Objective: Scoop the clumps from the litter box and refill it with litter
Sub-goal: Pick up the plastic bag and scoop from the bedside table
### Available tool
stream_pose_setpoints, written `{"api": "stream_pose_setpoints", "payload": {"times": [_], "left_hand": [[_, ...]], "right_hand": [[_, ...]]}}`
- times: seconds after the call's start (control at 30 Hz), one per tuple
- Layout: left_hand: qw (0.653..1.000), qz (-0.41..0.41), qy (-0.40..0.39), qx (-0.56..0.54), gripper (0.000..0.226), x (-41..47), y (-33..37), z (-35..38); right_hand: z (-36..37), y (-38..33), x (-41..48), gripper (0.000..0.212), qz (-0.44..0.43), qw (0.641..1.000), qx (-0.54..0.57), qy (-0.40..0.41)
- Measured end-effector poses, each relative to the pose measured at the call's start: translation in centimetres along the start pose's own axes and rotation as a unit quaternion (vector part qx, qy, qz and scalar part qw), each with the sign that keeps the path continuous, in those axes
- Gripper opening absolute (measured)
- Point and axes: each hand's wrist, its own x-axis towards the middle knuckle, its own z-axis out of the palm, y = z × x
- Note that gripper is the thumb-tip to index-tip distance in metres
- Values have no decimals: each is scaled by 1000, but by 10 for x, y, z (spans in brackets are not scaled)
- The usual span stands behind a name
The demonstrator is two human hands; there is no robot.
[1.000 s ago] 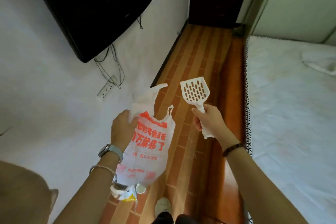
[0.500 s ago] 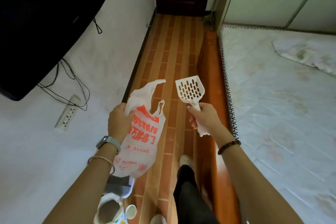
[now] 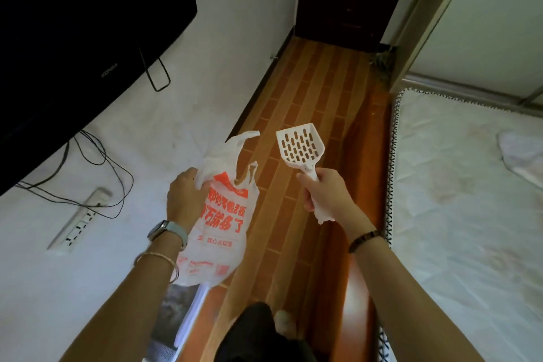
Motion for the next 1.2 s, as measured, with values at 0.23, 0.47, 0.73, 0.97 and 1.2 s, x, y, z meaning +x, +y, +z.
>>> {"api": "stream_pose_setpoints", "payload": {"times": [0.23,0.47,0.73,0.97,1.2], "left_hand": [[998,-55,3,23,18,75,-16,27],[993,-116,2,7,21,156,-31,45],[978,-205,50,-5,19,182,-43,33],[927,-355,119,-3,17,145,-77,35],[823,-510,251,-11,20,61,-63,58]], "right_hand": [[5,-30,102,23,-20,997,-38,-70],[22,-77,198,16,-58,984,-93,-142],[76,-126,264,18,-43,955,-108,-273],[133,-150,289,20,-74,884,-206,-413],[186,-164,296,23,-170,762,-315,-539]]}}
